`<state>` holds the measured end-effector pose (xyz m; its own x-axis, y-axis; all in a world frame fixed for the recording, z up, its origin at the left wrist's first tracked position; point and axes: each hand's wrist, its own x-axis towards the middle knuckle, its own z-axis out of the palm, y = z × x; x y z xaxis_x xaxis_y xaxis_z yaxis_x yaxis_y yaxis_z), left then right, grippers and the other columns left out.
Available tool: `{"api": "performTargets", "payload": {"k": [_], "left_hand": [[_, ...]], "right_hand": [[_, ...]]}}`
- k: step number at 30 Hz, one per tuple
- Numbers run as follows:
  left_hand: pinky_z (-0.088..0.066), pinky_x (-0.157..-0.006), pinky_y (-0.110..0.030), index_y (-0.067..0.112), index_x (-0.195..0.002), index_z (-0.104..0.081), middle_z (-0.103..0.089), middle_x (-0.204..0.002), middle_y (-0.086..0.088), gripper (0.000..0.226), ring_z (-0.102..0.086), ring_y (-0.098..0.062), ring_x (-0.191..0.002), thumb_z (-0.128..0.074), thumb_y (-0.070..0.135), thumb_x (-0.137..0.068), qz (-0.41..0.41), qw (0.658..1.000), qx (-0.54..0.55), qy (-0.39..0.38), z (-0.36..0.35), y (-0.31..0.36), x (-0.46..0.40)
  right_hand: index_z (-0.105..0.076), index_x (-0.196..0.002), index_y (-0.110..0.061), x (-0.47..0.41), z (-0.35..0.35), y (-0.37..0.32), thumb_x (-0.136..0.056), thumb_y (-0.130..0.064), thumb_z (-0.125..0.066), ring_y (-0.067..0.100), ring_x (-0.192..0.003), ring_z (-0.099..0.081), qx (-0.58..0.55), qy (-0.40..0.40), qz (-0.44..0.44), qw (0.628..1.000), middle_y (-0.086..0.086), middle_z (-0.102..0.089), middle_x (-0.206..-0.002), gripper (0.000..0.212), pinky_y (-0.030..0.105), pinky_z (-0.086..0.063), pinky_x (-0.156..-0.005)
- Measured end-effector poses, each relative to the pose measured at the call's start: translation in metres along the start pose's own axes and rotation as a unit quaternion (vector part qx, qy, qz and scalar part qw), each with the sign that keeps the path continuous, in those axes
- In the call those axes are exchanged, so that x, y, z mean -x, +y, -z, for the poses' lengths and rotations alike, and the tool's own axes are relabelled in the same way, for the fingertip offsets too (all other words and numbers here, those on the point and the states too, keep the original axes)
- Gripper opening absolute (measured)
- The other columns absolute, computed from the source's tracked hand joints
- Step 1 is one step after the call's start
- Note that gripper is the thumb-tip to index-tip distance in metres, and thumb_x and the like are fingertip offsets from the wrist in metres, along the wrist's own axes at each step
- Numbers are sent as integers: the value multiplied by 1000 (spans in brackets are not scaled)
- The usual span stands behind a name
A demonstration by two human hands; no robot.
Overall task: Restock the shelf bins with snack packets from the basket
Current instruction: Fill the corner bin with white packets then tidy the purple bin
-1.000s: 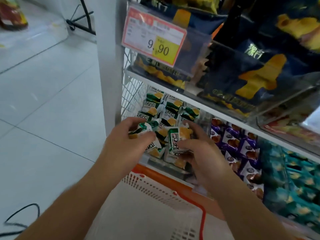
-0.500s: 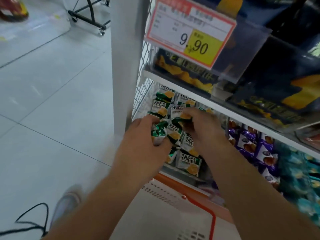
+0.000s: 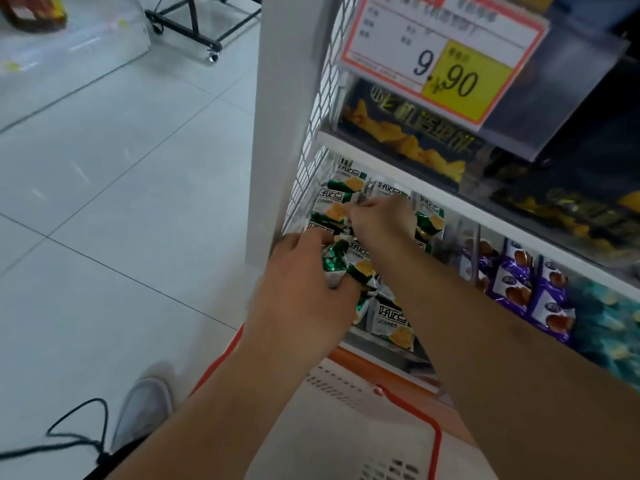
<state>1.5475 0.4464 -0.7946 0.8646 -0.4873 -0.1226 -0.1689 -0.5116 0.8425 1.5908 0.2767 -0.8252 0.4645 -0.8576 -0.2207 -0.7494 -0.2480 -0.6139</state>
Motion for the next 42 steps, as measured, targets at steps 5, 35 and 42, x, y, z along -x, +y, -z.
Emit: {"api": "performTargets", "payload": {"k": [5, 35, 42], "left_hand": [[-63, -75, -38, 50, -120, -52, -56, -113, 20, 38, -68, -10, -87, -68, 37, -87, 27, 998, 50, -10, 5, 5, -1], [-65, -58, -38, 49, -115, -56, -62, -101, 23, 35, -74, -10, -67, -76, 42, -88, 102, 984, 126, -68, -4, 7, 2], [-65, -60, -34, 50, -114, -56, -63, -99, 23, 30, -73, -7, -67, -73, 45, -90, 99, 986, 106, -85, -2, 4, -3]], "right_hand": [[-70, -85, -9, 25, 31, 16, -96, -21, -58, 26, -68, -62, -42, -27, 39, 998, 2, -68, -79, 20, 39, -53, -60], [-67, -111, -17, 24, 59, 66, -82, -13, -83, 21, -70, -66, -336, -47, -113, 934, 10, -74, -92, 33, 35, -56, -63], [-68, -93, 3, 17, 43, 48, -92, -2, -73, 25, -74, -79, -411, -64, -157, 896, 13, -79, -81, 6, 37, -66, -76]]}}
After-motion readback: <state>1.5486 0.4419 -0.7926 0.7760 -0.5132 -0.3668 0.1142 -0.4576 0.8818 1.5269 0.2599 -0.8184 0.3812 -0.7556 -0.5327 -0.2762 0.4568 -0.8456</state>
